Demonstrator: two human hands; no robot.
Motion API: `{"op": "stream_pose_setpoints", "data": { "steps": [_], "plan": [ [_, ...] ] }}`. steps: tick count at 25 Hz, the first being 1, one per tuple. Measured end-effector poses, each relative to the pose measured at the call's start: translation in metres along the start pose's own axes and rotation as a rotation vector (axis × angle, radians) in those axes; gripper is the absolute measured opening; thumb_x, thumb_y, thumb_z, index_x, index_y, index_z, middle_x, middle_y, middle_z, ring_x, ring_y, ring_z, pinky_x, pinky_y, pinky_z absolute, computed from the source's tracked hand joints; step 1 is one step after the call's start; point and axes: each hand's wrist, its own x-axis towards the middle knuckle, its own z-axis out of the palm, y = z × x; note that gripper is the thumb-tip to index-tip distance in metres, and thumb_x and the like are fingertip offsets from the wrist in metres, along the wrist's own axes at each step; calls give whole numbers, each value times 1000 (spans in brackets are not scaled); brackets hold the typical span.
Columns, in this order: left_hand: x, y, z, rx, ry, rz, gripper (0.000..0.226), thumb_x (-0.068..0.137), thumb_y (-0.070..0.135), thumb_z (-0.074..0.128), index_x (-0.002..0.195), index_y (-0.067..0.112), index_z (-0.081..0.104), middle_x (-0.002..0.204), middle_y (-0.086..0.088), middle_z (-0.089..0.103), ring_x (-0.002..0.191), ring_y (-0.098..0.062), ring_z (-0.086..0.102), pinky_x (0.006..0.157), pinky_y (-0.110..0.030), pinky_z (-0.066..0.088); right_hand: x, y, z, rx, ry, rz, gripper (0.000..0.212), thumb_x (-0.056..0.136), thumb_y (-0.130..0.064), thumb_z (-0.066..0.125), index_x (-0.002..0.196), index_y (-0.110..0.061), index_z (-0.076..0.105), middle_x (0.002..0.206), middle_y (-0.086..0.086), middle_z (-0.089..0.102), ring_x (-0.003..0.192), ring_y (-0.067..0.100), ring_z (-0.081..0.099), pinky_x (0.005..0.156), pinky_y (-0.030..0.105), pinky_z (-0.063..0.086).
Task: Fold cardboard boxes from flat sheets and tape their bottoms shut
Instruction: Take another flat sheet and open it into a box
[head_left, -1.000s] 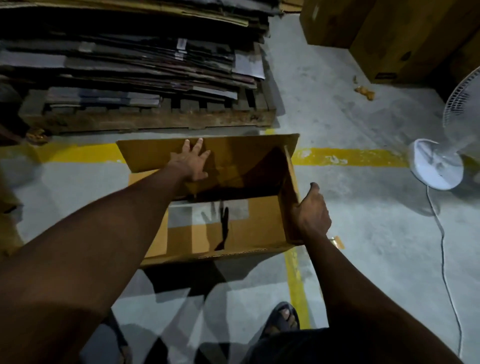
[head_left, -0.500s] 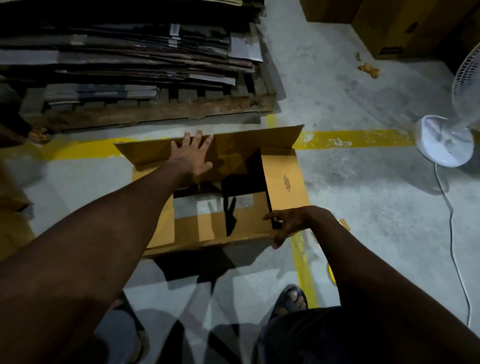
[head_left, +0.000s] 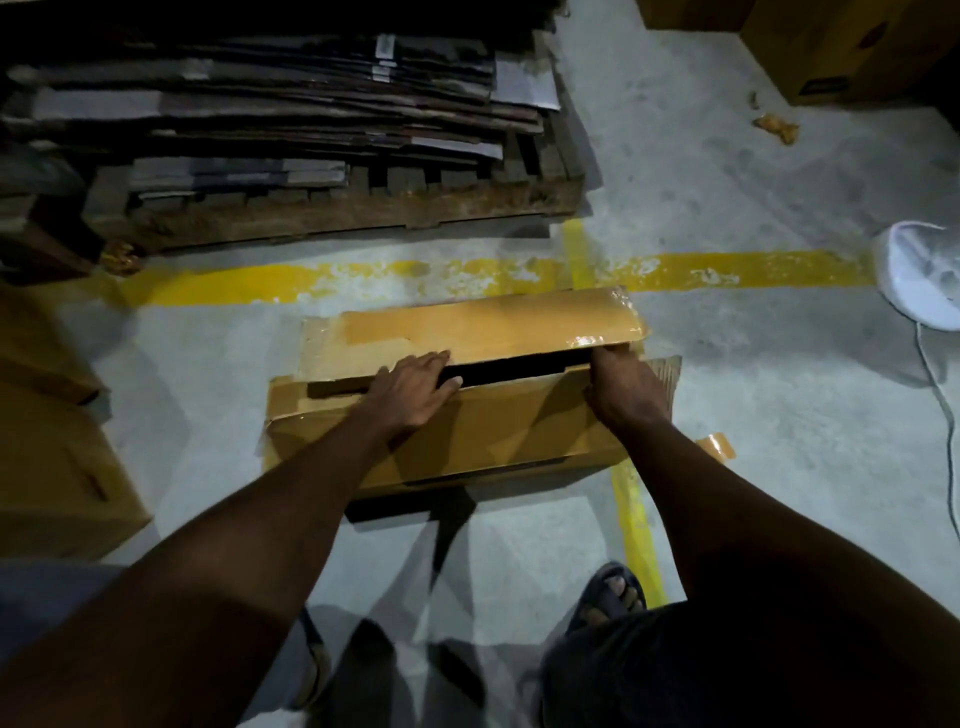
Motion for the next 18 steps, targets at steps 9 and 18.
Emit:
{"op": "stream_pose_setpoints", "data": {
  "steps": [9, 18],
  "plan": [
    [9, 6, 49, 260, -98, -37, 84, 95, 53, 40, 153, 17, -8, 161, -8, -16, 147, -40, -5, 112, -64, 10, 31, -7, 49, 69, -498, -114, 92, 88, -35, 70, 156, -19, 10, 163, 12, -13, 142, 37, 29, 111, 48, 37],
    [34, 67, 57, 181, -85, -79, 84, 97, 49, 39, 152, 6, -7, 159, -12, -20, 145, -45, -10, 113, -64, 12, 22, 36, 48, 135, -574, -112, 84, 91, -37, 66, 156, -14, 17, 159, 15, 23, 137, 34, 39, 109, 40, 38]
  ]
}}
